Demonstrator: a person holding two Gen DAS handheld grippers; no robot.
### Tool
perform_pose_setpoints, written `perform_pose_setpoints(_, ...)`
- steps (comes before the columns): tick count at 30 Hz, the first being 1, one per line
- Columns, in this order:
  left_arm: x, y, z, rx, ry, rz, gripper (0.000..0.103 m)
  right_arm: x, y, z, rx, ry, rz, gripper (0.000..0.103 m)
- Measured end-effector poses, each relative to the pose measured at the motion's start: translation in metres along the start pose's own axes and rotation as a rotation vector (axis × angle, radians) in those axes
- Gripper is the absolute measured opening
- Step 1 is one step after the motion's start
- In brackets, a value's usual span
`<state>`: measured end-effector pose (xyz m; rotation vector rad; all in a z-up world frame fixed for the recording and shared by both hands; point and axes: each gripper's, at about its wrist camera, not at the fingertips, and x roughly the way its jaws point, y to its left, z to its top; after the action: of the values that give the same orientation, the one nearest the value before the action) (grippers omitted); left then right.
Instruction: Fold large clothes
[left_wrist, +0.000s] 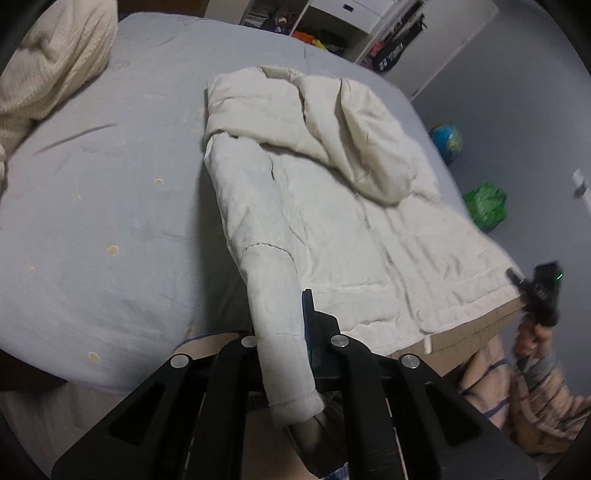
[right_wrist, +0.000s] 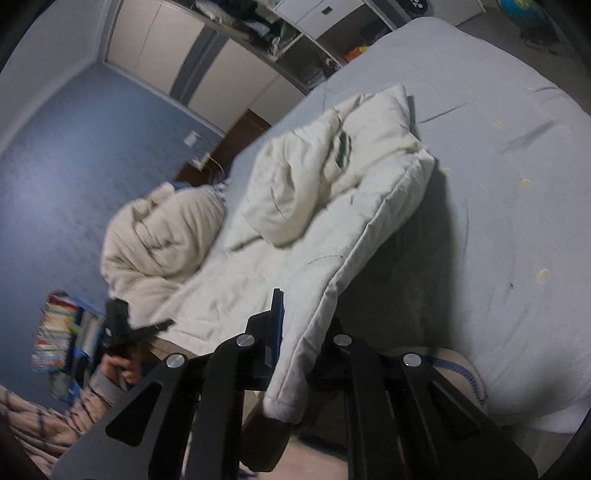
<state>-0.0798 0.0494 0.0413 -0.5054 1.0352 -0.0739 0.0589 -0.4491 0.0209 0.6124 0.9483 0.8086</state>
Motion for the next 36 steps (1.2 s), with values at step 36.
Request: perform_pose_setpoints(36,-0.04,-0.01,0.115,-0.015,-0.185,-0.264,0.008,-0.031,0.035,0.082,0.103,-0.105,0.186,0.007)
